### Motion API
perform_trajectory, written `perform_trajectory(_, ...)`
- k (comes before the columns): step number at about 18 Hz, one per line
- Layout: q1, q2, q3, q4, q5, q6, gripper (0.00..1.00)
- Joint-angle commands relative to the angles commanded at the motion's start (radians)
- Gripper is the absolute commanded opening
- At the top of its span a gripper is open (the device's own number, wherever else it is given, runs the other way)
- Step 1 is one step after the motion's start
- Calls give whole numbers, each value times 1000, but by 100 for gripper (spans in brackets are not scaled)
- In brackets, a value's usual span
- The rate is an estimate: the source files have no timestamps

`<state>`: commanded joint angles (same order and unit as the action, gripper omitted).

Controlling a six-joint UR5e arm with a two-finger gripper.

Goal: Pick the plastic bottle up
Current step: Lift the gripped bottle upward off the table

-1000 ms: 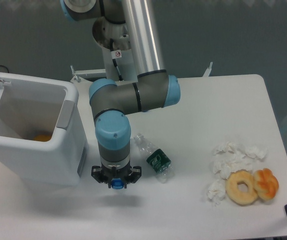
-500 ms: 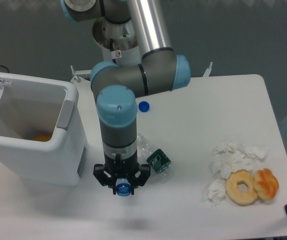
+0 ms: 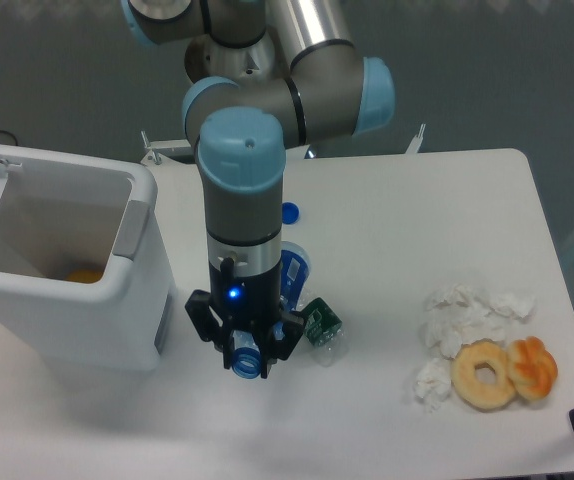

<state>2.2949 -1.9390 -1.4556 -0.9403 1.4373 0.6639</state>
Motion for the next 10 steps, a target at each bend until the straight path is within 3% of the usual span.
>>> perform_trajectory(2,11,26,-19,0,-2,22,37)
perform_trajectory(10,11,29,-19,3,-2,37,37)
